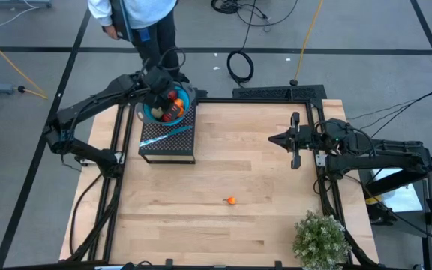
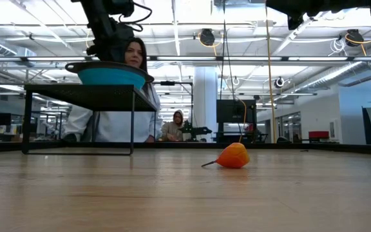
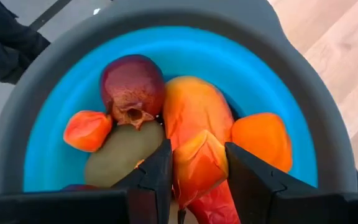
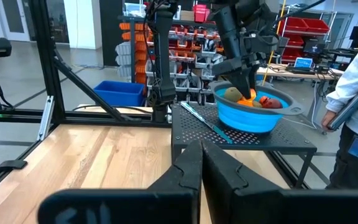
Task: Pick & Place Fruit
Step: Put the yellow pear into the blue strainer bowl on the shelf
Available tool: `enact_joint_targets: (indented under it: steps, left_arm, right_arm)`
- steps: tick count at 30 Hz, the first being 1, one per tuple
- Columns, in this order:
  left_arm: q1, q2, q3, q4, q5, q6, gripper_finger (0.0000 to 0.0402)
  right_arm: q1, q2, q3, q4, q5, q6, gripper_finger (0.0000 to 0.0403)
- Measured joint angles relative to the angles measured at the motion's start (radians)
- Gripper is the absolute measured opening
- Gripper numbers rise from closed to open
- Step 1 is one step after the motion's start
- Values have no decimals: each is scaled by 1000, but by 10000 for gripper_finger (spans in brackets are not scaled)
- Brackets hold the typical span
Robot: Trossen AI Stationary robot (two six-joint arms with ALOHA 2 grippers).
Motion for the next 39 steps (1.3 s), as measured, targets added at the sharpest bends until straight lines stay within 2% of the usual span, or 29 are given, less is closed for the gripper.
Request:
enact_joint_targets:
  steps: [13,26,33,39]
  left_arm:
    - [5,-2,0,-1,9,18,131]
    - [3,-2,0,-1,21,14,243]
    - [-7,-73,0,0,21,-46,255]
    - [-74,-178,0,36,22,-102,255]
  right_arm:
    - [0,0,0,-1,0,0,0]
    - [0,0,0,-3,-5,0,0]
    - [1,8,0,-17,-4,0,0]
    - [1,13,0,-16,-4,0,0]
